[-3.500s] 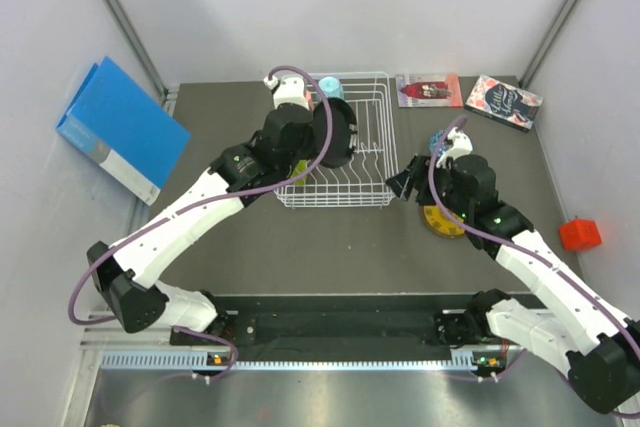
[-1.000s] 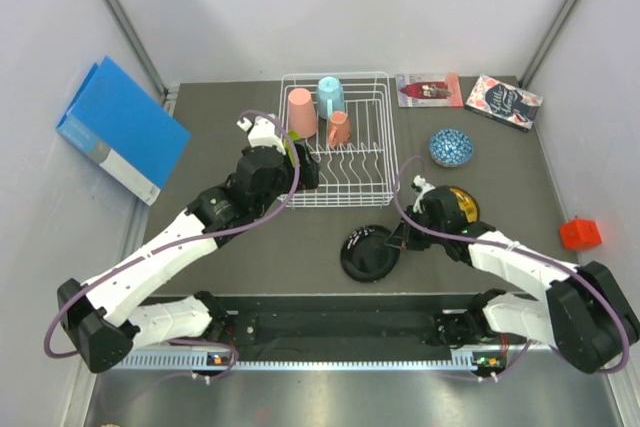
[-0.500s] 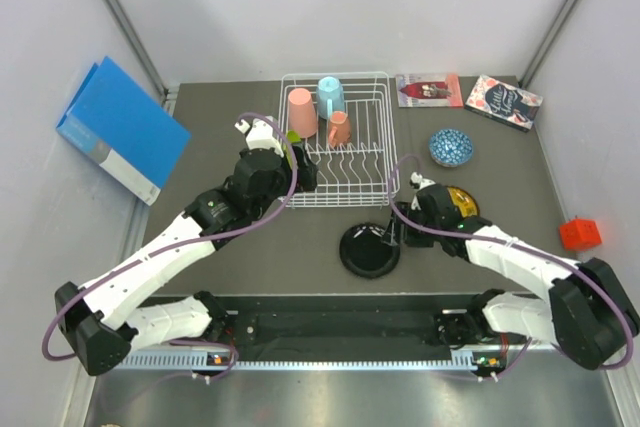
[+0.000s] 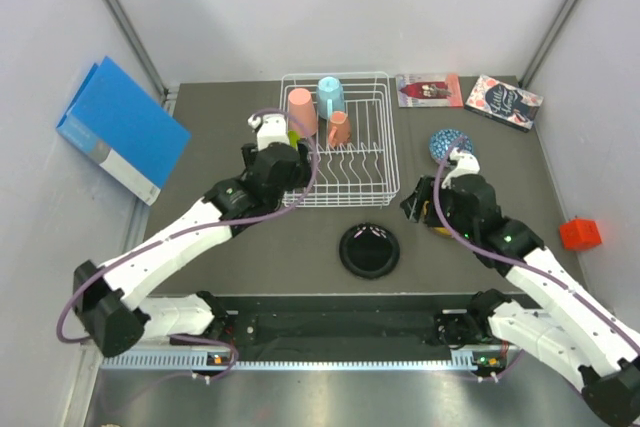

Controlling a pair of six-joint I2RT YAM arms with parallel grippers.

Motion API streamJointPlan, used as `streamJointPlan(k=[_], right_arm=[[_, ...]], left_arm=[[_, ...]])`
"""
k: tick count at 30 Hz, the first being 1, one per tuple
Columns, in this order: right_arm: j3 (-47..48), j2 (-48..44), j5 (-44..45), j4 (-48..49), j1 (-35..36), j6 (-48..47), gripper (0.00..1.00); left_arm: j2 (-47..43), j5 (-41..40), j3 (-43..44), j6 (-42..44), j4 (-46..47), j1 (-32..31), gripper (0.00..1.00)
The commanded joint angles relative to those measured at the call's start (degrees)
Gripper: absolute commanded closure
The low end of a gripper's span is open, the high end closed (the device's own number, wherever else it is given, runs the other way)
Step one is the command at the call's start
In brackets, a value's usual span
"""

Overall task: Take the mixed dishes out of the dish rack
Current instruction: Pick up the plate from the dish rack.

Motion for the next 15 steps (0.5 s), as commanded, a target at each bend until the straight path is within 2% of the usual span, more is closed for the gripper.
streamJointPlan(k=[1,4,7,15], right_arm=[[-1.0,-3.7,1.6,4.2,0.7,-1.1,0.34],[-2.2,-3.2,1.0,5.9,0.8,-0.9,0.35],[-2.9,-2.5,0.8,6.9,0.8,-0.7,0.35],[-4.8,-4.5,1.0,7.6,0.8,-1.2,0.36]], left_arm=[[9.1,-11.3,7.9,3.7,-6.4,0.1,0.16],[15.3,-14.2,12.7,3.5,-9.2,0.2,0.19],[19.4,-16.4,14.4,5.5,-7.9,0.4,0.20],[26.2,-10.8,16.9,4.8,-6.4,6.8,0.22]])
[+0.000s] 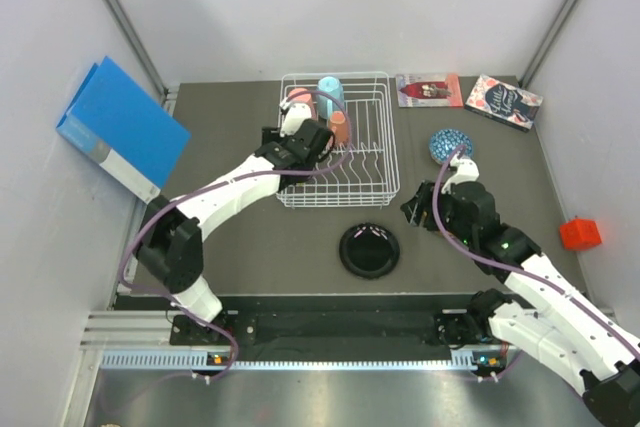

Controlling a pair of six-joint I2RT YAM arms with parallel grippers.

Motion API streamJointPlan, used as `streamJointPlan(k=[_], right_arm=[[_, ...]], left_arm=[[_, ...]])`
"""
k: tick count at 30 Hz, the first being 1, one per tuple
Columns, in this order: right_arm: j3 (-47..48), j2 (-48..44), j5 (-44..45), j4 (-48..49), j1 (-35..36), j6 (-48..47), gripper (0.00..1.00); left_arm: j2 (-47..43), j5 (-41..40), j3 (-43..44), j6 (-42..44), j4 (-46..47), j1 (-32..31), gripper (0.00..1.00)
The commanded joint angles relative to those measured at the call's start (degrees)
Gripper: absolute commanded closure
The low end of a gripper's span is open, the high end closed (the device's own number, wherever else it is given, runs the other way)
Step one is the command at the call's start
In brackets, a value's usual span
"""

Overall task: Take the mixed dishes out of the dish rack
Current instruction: Pick up the plate from the dish rack.

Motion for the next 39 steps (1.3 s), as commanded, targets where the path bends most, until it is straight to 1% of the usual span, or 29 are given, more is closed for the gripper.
streamJointPlan(k=[1,5,8,9,11,12,14,15,17,18,22,27,36,39], right_arm=[[-0.4,-1.9,0.8,2.8,0.8,-1.0,0.36],[-0.6,-1.5,0.8,3.3,0.8,-1.4,0.37],[-0.6,-1.2,0.7,3.7,0.8,-1.4,0.38],[-0.7,-1.0,0.7,4.0,0.8,-1.5,0.38],[-0.8,-1.0,0.7,4.0,0.8,-1.4,0.38],[-1.1,-1.0,0.7,4.1,0.9,-1.5,0.38],[-1.4,-1.1,0.7,4.3,0.8,-1.4,0.38],[-1.8,-1.1,0.7,4.5,0.7,-1.2,0.38],[-2.2,-1.1,0.6,4.7,0.8,-1.1,0.38],[-2.5,-1.1,0.6,4.8,0.9,-0.9,0.38],[-2.7,-0.8,0.4,5.0,0.8,-0.8,0.39],[-2.6,-0.8,0.4,5.1,0.8,-0.7,0.39],[-1.9,-0.6,0.4,5.0,0.9,-0.7,0.39],[-1.6,-0.4,0.4,4.9,0.8,-0.7,0.39]], left_arm=[[2.0,1.1,2.8,0.9,0.9,3.3,0.23],[4.9,1.1,3.2,2.5,2.7,4.2,0.27],[6.6,0.8,3.8,3.7,3.9,4.5,0.35],[7.0,1.1,3.8,3.6,4.0,4.5,0.43],[7.0,2.1,3.6,3.1,4.3,4.5,0.50],[7.0,2.2,3.4,2.9,4.5,4.5,0.57],[7.1,2.1,3.1,2.8,4.7,4.5,0.65],[7.1,2.0,2.9,2.7,4.7,4.4,0.75],[7.0,1.8,2.4,2.6,4.6,4.5,0.90],[6.8,1.7,2.3,2.6,4.7,4.5,1.00],[6.3,1.6,2.4,2.5,4.2,4.5,1.00],[3.4,1.5,3.2,2.7,4.0,4.5,1.00],[-3.6,2.3,7.6,2.9,1.8,3.3,1.00],[-6.0,3.9,9.5,2.2,0.9,3.1,1.00]])
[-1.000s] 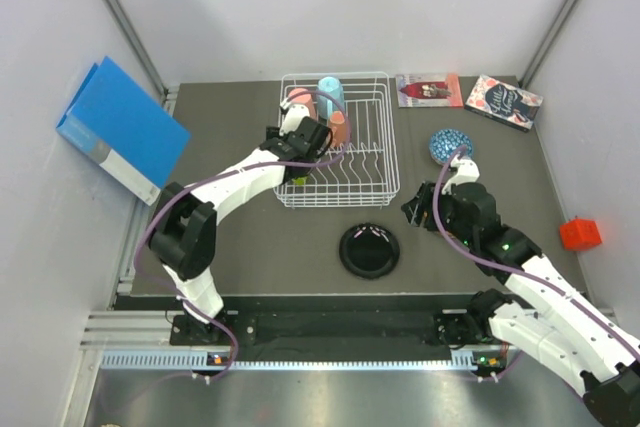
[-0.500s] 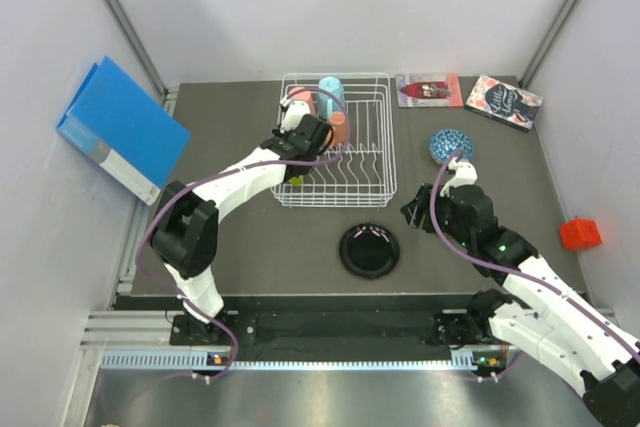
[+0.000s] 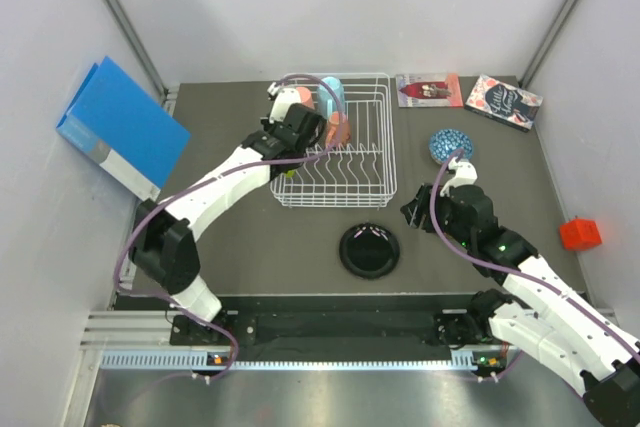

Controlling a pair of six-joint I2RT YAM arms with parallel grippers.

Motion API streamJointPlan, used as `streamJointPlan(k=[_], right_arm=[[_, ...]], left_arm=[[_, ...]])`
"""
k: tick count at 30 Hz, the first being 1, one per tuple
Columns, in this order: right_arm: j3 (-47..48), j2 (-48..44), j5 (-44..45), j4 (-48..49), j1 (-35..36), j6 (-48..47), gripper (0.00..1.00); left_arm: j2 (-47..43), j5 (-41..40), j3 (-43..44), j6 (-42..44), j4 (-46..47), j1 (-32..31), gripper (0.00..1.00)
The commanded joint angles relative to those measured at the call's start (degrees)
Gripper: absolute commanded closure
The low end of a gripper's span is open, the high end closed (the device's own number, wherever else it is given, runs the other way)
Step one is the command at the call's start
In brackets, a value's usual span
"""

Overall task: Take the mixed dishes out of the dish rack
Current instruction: Pick up the plate from the dish rack.

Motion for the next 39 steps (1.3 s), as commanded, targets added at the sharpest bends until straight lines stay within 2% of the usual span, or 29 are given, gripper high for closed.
streamJointPlan(k=[1,4,7,8,12,18,26,35,38,39], right_arm=[[1.5,0.2,0.3,2.1,0.8,-0.1,0.39],[2.1,0.2,-0.1,2.1,0.8,-0.1,0.39],[2.8,-0.1,-2.4,3.3,0.7,0.4,0.39],[3.2,-0.1,-3.5,4.0,0.8,0.6,0.39],[4.2,-1.4,-9.4,8.4,0.8,3.5,0.31],[7.0,-1.9,-15.5,14.3,0.8,7.3,0.18],[8.3,1.7,-17.0,20.9,0.7,9.1,0.18],[10.1,10.0,-16.2,24.4,0.7,8.1,0.23],[10.7,12.2,-17.3,25.5,0.7,7.9,0.35],[10.8,12.4,-17.2,26.1,0.7,8.0,0.50]], left_arm=[[-7.3,4.6,5.5,-1.2,1.7,-1.3,1.00],[-10.7,7.9,5.7,-3.0,2.0,-1.3,1.00],[-15.7,17.4,2.2,-5.1,6.3,-1.0,1.00],[-18.6,23.3,0.8,-5.8,9.7,-0.9,1.00],[-23.6,33.9,-6.1,-10.8,14.9,-0.5,1.00],[-23.4,44.4,-8.2,-14.9,15.4,-0.4,1.00],[-22.4,55.1,-12.2,-18.0,20.6,-0.5,1.00],[-23.6,58.9,-14.5,-19.1,24.4,-0.5,1.00],[-23.9,59.2,-15.3,-19.4,24.8,-0.6,1.00],[-23.9,59.3,-15.4,-19.3,24.8,-0.5,1.00]])
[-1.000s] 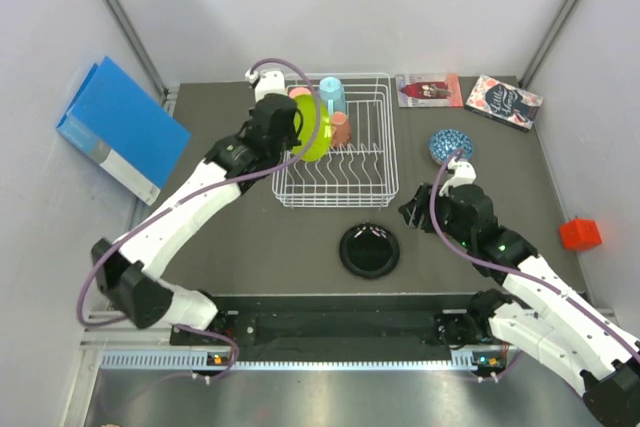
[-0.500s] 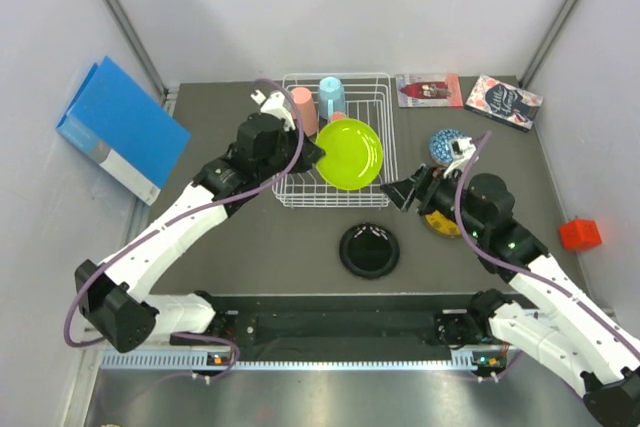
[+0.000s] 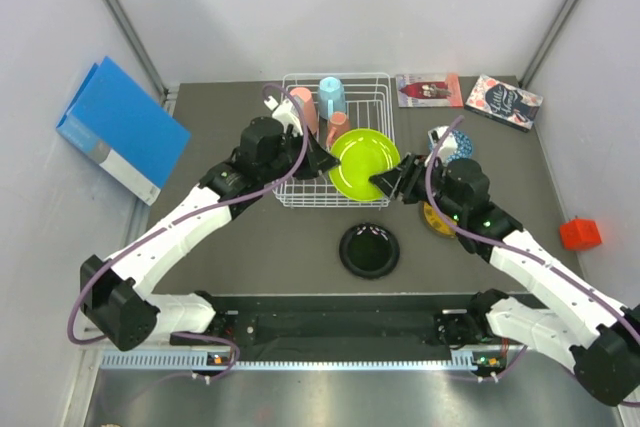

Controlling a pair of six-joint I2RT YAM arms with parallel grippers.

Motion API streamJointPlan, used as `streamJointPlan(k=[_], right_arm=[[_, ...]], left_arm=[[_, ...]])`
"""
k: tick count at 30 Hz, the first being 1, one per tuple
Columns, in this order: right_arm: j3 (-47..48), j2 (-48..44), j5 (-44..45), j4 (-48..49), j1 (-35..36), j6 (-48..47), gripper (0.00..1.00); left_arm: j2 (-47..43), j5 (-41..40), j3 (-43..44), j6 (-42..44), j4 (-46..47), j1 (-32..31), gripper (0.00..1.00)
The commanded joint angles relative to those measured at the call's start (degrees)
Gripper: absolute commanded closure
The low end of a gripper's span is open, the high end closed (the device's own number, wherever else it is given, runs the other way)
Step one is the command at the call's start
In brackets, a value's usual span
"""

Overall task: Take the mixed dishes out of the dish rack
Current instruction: Pick up the plate from the dish rack, then place the plate at the center of the board.

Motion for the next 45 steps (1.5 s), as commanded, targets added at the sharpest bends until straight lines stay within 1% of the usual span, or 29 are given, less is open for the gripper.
streamJointPlan(k=[1,2,3,5,6,9,10,11,12,13,14,15,18,20,21,23,24,26,27,31,33,39,45], right_arm=[[3.6,1.3,-1.1,6.2,0.7,0.0,0.57],[3.1,1.3,-1.1,6.5,0.7,0.2,0.64],[3.1,1.3,-1.0,6.7,0.7,0.4,0.79],[2.9,1.0,-0.7,6.5,0.7,0.2,0.91],[2.8,0.9,-0.4,6.3,0.7,0.1,1.00],[2.3,-0.2,0.1,6.0,0.7,-0.3,1.00],[2.0,-0.7,0.2,5.9,0.7,-0.4,1.00],[1.8,-1.4,0.2,5.8,0.7,-0.4,1.00],[1.7,-1.7,0.1,5.5,0.7,-1.0,1.00],[1.9,-1.8,-0.6,5.1,0.7,-1.4,1.00],[2.2,-2.3,-1.1,3.8,0.7,-2.5,1.00],[2.2,-2.4,-1.9,3.6,0.8,-2.9,1.00],[2.8,-1.8,-6.2,2.0,0.9,-4.8,1.00],[3.0,-0.2,-9.9,1.4,1.3,-6.2,1.00],[3.3,0.6,-10.7,0.0,2.1,-6.9,1.00],[3.7,3.3,-11.7,-0.8,3.6,-8.5,1.00],[3.8,4.1,-11.3,-0.9,5.9,-9.3,1.00],[5.3,7.0,-9.0,-3.9,8.8,-11.6,1.00],[5.9,8.2,-6.2,-5.7,11.9,-12.6,1.00],[9.0,13.6,-2.4,-7.2,18.8,-14.9,1.00],[9.9,16.5,-1.6,-6.8,21.9,-15.4,1.00],[13.9,25.9,-2.9,-5.5,26.2,-15.2,1.00],[16.0,34.8,-5.7,-1.8,27.1,-13.3,1.00]], left_arm=[[-2.1,2.1,-0.9,-0.6,5.6,0.1,1.00],[-2.5,2.0,-1.0,-0.4,5.5,0.1,1.00],[-2.6,1.6,-1.2,-0.2,5.3,0.1,1.00],[-3.0,1.1,-1.5,0.2,5.1,0.1,1.00],[-3.0,1.0,-1.6,0.3,5.1,0.1,1.00],[-2.7,-0.1,-1.5,0.7,4.2,0.1,1.00],[-2.6,-0.7,-1.4,1.2,4.0,0.1,0.90],[-2.7,-1.7,-1.4,1.6,3.7,0.1,0.75],[-2.7,-3.2,-0.8,2.1,2.8,0.1,0.56],[-2.8,-5.6,-0.1,2.5,1.4,0.1,0.24],[-2.9,-16.2,0.9,2.2,-4.2,0.1,0.09],[-2.9,-21.6,3.4,1.5,-7.2,0.1,0.01],[-3.0,-36.1,7.3,0.6,-14.4,1.0,0.01],[-4.0,-40.6,8.4,-0.1,-16.0,1.5,0.01],[-4.5,-44.6,8.3,-0.3,-17.0,1.7,0.01],[-6.5,-47.5,7.3,-0.9,-16.9,1.9,0.01],[-7.2,-49.3,6.7,-0.9,-16.3,2.0,0.01],[-9.7,-50.9,4.8,-1.1,-15.5,2.0,0.01],[-10.5,-51.4,4.2,-1.4,-15.2,2.0,0.01],[-14.1,-53.3,2.0,-0.8,-13.5,2.0,0.01],[-14.6,-52.8,1.4,-0.2,-13.2,2.0,0.01],[-15.6,-52.0,0.3,-1.1,-14.5,2.0,0.01],[-17.0,-51.2,-1.2,-1.1,-14.6,2.0,0.01]])
